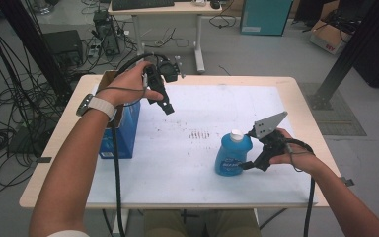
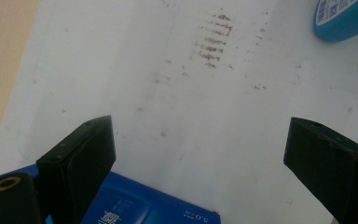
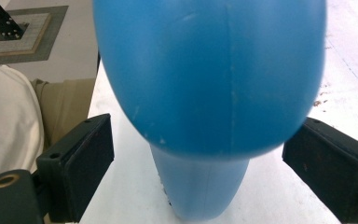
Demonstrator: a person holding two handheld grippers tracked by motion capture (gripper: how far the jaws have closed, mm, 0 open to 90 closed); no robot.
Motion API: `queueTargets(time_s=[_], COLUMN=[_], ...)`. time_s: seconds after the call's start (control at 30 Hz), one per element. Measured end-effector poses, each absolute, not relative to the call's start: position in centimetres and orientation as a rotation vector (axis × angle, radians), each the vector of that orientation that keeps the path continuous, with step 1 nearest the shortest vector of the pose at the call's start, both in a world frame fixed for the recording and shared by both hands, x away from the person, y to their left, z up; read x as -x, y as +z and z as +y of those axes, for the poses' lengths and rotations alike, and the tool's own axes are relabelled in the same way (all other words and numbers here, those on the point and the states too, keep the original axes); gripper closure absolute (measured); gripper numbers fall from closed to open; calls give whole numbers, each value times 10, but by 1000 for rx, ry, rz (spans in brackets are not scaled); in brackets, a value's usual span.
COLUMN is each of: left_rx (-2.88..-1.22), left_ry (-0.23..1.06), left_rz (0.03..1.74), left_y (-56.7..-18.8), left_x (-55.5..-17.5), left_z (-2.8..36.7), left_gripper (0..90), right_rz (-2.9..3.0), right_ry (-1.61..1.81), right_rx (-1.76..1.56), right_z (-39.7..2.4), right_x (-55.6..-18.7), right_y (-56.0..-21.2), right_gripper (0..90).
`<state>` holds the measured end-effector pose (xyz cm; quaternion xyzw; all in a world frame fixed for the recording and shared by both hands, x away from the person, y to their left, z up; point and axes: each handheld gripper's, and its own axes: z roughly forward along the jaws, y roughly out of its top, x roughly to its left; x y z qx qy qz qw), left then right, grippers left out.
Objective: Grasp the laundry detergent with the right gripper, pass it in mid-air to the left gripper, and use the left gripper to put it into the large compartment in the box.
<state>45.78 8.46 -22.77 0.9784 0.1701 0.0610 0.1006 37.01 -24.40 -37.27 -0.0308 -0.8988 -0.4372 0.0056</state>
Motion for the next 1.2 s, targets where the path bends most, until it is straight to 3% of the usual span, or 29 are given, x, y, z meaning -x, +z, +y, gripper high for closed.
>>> queueTargets(time_s=[1.2], left_rx=[-2882], left_ry=[180], left_rz=[521], left_y=[-228], left_x=[-456], left_z=[86], left_gripper=[93], right_rz=[-2796], right_ry=[-1402], right_rx=[67], right_z=[-238], right_x=[-369], right_y=[-380], right_gripper=[185])
